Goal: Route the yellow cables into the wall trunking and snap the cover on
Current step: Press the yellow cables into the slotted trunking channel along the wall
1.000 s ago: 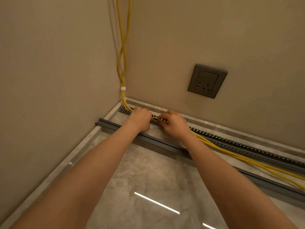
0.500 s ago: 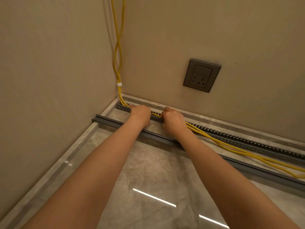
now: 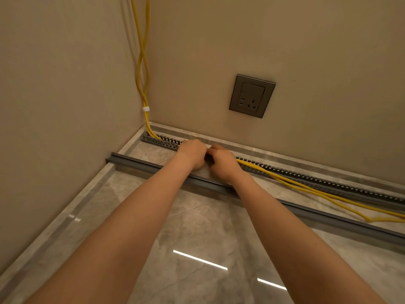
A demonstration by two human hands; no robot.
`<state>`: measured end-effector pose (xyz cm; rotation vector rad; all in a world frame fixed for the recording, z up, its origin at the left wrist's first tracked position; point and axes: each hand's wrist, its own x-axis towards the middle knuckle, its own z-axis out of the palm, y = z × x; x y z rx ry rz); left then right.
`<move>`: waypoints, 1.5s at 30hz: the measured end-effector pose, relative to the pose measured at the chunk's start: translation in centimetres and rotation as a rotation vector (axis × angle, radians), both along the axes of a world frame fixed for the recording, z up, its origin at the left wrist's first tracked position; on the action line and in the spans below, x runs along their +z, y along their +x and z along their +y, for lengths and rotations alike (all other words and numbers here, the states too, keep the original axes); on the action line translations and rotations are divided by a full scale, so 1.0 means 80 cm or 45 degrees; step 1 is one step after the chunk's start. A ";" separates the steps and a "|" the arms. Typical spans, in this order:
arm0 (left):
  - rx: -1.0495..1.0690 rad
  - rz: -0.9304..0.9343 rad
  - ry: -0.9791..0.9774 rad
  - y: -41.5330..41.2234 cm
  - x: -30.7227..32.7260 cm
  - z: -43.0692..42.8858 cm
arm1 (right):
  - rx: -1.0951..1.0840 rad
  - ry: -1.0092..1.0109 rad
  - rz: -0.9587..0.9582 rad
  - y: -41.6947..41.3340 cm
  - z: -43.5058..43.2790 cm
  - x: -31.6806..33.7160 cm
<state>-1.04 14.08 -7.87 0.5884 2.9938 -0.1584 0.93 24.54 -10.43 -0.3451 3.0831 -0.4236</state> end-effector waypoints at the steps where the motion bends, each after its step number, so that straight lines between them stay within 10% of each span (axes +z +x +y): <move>1: 0.007 -0.012 0.003 0.000 0.002 0.001 | 0.012 -0.021 0.011 0.003 0.001 -0.002; 29: 0.069 -0.115 -0.638 0.017 0.005 0.045 | -0.397 0.078 0.016 0.049 0.067 0.006; 36: -0.252 0.069 -0.046 0.034 -0.002 0.092 | -0.412 -0.195 -0.010 0.049 0.084 0.005; 41: -0.232 0.208 -0.167 0.037 -0.020 0.101 | -0.424 -0.474 0.028 0.054 0.095 0.004; 45: -0.238 0.185 -0.222 0.031 -0.008 0.106 | -0.409 -0.198 0.159 0.055 0.099 0.000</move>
